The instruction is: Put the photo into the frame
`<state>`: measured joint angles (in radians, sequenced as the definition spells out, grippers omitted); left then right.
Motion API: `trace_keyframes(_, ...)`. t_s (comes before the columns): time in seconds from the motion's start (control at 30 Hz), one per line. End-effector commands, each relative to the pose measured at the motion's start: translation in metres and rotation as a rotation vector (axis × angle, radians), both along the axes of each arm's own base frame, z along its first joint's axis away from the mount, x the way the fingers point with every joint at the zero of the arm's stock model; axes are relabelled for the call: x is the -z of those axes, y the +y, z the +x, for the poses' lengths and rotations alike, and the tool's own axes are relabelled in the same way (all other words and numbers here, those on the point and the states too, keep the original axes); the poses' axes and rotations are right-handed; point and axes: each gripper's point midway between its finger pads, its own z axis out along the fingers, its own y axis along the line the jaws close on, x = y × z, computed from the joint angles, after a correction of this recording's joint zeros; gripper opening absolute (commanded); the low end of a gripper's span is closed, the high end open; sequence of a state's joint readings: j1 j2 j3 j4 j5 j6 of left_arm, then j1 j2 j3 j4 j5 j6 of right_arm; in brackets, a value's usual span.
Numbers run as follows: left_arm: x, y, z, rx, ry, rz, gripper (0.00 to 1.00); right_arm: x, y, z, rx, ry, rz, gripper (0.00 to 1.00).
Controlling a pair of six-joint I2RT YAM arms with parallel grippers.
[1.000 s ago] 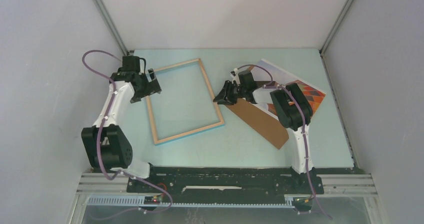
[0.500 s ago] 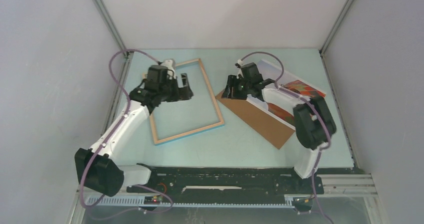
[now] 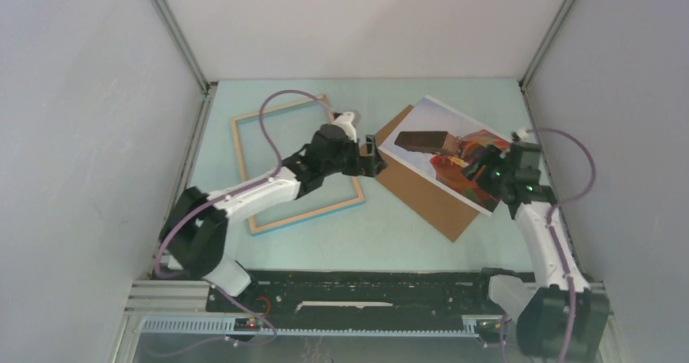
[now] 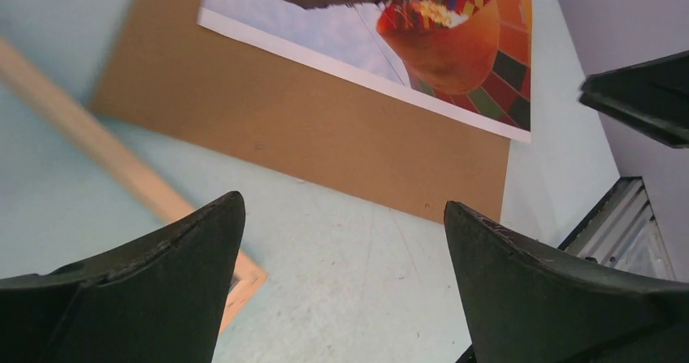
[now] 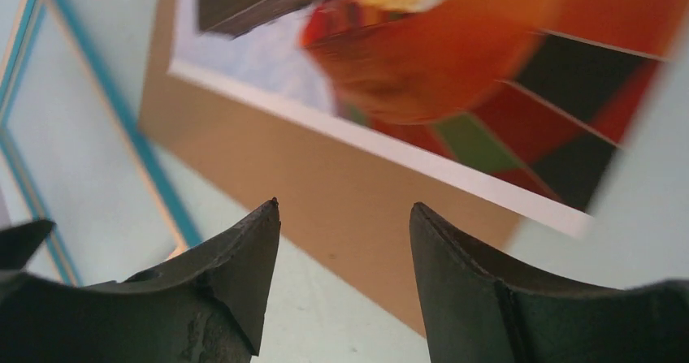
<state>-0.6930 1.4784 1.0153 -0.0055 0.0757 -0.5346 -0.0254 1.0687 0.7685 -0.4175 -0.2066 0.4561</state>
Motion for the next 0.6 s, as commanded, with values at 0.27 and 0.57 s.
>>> trace_keyframes(0.27, -0.001, -0.053, 0.014, 0.124, -0.188, -0.017, 1.0, 0.044, -0.133, -0.046, 0.55, 0.037, 0.316, 0.65)
trace_keyframes(0.57, 0.011, -0.05, 0.016, 0.125, -0.2, 0.018, 1.0, 0.072, -0.149, -0.047, 0.527, 0.092, 0.385, 0.62)
